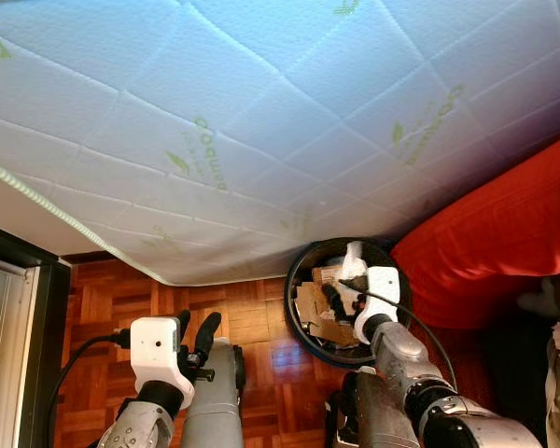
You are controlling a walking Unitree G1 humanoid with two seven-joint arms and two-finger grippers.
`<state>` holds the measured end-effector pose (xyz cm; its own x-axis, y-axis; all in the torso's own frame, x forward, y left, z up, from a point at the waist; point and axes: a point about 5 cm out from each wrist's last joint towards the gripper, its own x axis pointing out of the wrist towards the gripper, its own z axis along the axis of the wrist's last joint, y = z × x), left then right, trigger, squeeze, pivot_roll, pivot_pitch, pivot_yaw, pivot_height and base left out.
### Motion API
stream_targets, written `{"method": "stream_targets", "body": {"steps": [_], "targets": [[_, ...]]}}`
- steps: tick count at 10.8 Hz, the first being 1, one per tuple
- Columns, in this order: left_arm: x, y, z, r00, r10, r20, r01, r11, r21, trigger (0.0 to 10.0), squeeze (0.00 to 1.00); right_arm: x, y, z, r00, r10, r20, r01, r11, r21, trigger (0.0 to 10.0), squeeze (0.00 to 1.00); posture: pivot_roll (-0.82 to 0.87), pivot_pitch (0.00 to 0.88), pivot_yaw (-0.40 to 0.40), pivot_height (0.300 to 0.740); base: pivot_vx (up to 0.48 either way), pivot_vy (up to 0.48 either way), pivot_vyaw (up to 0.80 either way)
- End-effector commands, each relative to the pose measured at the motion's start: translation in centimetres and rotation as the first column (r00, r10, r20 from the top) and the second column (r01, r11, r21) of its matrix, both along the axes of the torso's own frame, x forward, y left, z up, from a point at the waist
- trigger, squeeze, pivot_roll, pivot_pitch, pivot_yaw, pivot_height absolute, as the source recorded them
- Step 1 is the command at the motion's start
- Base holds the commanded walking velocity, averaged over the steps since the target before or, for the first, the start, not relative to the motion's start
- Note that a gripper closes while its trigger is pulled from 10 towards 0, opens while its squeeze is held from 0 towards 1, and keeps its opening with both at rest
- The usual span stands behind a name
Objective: Clean up the room
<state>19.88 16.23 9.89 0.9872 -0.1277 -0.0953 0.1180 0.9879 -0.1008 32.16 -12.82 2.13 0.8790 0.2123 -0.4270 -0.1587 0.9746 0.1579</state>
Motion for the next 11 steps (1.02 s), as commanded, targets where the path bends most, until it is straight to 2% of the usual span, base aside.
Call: {"method": "stream_targets", "body": {"steps": [1, 2, 3, 4, 5, 6, 8, 9, 11], "targets": [[-0.7, 0.1, -0.3, 1.0, 0.006, -0.029, -0.006, 1.0, -0.004, 10.0, 0.0, -1.6, -0.4, -2.0, 0.995, 0.003, -0.099, -0.009, 0.999, -0.054, 10.0, 1.0, 0.3, 0.432, -0.005, 0.656, 0.0, 0.0, 0.0], [-0.7, 0.0, -0.3, 1.0, 0.005, -0.029, -0.006, 1.0, -0.005, 10.0, 0.0, -2.1, -0.5, -2.6, 0.991, 0.026, -0.134, -0.039, 0.994, -0.098, 10.0, 0.0, 0.3, 0.433, -0.004, 0.656, 0.0, 0.0, 0.0], [-0.7, 0.0, -0.3, 1.0, 0.006, -0.03, -0.006, 1.0, -0.005, 10.0, 0.0, -2.5, -0.3, -3.0, 0.986, 0.067, -0.155, -0.086, 0.989, -0.118, 10.0, 0.0, 0.3, 0.433, -0.004, 0.656, 0.0, 0.0, 0.0], [-0.7, 0.0, -0.3, 1.0, 0.006, -0.03, -0.007, 1.0, -0.005, 10.0, 0.0, -2.5, -0.2, -2.9, 0.985, 0.066, -0.157, -0.085, 0.99, -0.114, 10.0, 0.0, 0.3, 0.434, -0.004, 0.656, 0.0, 0.0, 0.0], [-0.6, 0.1, -0.2, 1.0, 0.007, -0.029, -0.008, 1.0, -0.004, 10.0, 0.0, -2.0, 0.0, -2.3, 0.994, 0.044, -0.104, -0.05, 0.997, -0.064, 10.0, 0.0, 0.31, 0.435, -0.002, 0.656, 0.0, 0.0, 0.0], [-0.6, 0.1, -0.2, 1.0, 0.008, -0.028, -0.008, 1.0, -0.003, 10.0, 0.0, -0.8, 0.5, -0.7, 1.0, 0.026, -0.005, -0.026, 0.999, 0.02, 10.0, 0.0, 0.31, 0.438, -0.002, 0.656, 0.0, 0.0, 0.0], [-0.7, 0.1, -0.2, 0.999, 0.009, -0.031, -0.009, 1.0, -0.002, 10.0, 0.0, 0.4, 1.4, 0.9, 0.996, 0.04, 0.077, -0.045, 0.997, 0.07, 10.0, 0.0, 0.3, 0.438, -0.002, 0.656, 0.0, 0.0, 0.0], [-0.7, 0.0, -0.2, 1.0, 0.007, -0.03, -0.007, 1.0, -0.005, 10.0, 0.0, 0.4, 1.7, 0.9, 0.997, 0.054, 0.057, -0.056, 0.998, 0.034, 10.0, 0.0, 0.3, 0.442, -0.002, 0.656, 0.0, 0.0, 0.0], [-0.8, -0.2, -0.1, 1.0, 0.006, -0.028, -0.006, 1.0, -0.006, 10.0, 0.0, 0.2, 1.4, 0.2, 1.0, 0.019, -0.005, -0.019, 1.0, -0.017, 10.0, 0.0, 0.31, 0.447, -0.003, 0.656, 0.0, 0.0, 0.0]]}}
